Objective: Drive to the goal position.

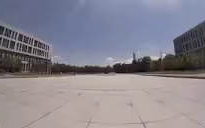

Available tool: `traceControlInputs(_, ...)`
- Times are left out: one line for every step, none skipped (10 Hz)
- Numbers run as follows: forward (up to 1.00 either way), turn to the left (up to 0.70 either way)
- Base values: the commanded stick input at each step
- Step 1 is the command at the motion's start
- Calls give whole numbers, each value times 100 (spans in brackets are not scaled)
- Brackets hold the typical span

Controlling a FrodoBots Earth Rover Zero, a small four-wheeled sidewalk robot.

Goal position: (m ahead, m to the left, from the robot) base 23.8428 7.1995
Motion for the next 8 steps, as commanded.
traceControlInputs(50, 1)
traceControlInputs(50, 1)
traceControlInputs(50, 1)
traceControlInputs(50, 1)
traceControlInputs(50, 1)
traceControlInputs(50, 1)
traceControlInputs(50, 1)
traceControlInputs(50, 1)
